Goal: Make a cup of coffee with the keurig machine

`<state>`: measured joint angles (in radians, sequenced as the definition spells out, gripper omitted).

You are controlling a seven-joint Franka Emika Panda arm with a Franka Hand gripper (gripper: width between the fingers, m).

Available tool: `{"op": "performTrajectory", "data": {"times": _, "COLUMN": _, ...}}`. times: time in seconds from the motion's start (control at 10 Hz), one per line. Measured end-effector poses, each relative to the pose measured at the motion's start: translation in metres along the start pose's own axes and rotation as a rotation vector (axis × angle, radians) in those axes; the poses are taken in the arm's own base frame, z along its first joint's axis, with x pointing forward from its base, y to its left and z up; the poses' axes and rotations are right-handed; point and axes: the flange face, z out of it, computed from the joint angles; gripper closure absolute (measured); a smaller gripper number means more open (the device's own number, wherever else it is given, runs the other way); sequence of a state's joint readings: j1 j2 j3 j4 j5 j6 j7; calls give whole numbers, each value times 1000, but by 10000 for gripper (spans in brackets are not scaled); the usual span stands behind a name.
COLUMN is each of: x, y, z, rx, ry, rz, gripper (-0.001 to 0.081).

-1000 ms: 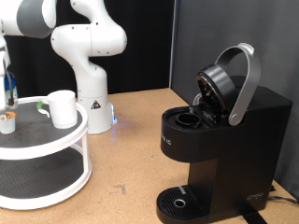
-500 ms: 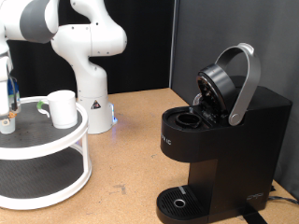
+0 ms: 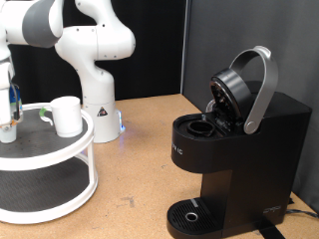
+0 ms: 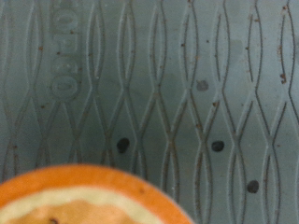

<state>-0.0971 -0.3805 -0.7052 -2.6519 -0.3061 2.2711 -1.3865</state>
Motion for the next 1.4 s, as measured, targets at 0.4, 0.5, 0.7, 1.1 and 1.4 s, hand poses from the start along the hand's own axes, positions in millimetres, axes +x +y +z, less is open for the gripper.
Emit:
{"op": "performTrajectory", "data": {"times": 0.4, "x": -1, "y": 2, "z": -2, "rx": -3, "ry": -2, "rz": 4, "gripper": 365}}
{"op": "performTrajectory", "data": {"times": 0.5, "x": -1, "y": 2, "z": -2, "rx": -3, "ry": -2, "rz": 4, "gripper": 365}}
{"op": "performTrajectory", "data": {"times": 0.7, "x": -1, "y": 2, "z": -2, "rx": -3, "ry": -2, "rz": 4, "gripper": 366}}
{"op": "performTrajectory", "data": {"times": 1.1, "x": -1, "y": 2, "z": -1, "rx": -1, "ry": -5, "rz": 9, "gripper": 560}}
{"op": "performTrajectory", "data": {"times": 1.4, "x": -1, "y": 2, "z": 2, "rx": 6, "ry": -10, "rz": 13, "gripper": 272}}
